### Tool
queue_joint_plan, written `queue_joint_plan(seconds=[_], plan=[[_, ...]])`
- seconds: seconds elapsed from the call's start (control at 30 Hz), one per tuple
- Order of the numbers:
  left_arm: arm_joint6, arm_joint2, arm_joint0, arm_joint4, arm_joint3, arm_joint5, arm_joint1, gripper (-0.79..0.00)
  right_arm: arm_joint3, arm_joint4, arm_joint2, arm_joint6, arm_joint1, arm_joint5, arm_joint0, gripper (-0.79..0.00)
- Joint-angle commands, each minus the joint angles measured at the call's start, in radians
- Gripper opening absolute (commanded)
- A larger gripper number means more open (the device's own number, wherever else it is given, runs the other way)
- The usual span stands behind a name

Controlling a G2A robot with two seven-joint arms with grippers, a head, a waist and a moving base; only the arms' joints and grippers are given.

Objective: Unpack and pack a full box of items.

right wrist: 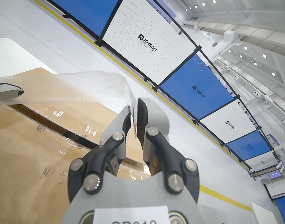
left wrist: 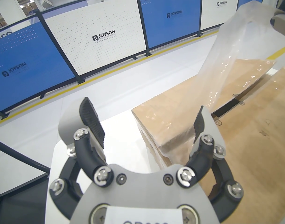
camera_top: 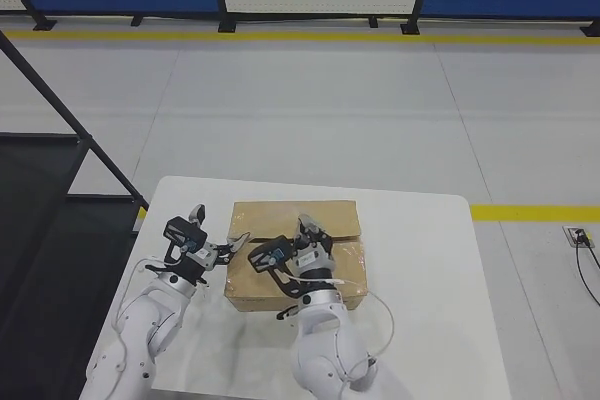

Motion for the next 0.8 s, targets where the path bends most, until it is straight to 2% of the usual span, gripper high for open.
queue_joint_plan(seconds=[0.0,0.2,0.33,0.53,0.77], plan=[[0.004,0.0,-0.001,-0.006,0.001,0.004,-0.001,0.0,-0.018,0.01,0.013,-0.012,0.001,-0.033,-0.008,-0.776],[0.009,-0.003,-0.005,-0.014,0.005,0.005,0.0,0.0,-0.109,0.081,0.072,-0.037,0.009,-0.205,-0.038,-0.785],[0.015,-0.01,-0.003,-0.02,0.007,-0.002,0.001,0.0,-0.16,0.147,0.115,0.059,0.01,-0.358,-0.032,-0.785],[0.045,-0.051,0.016,-0.046,0.009,-0.013,0.007,0.0,-0.163,0.149,0.117,0.07,0.01,-0.37,-0.03,-0.785],[0.112,-0.15,0.099,-0.103,-0.012,-0.022,0.02,0.0,-0.167,0.164,0.125,0.055,0.011,-0.38,-0.04,-0.785]])
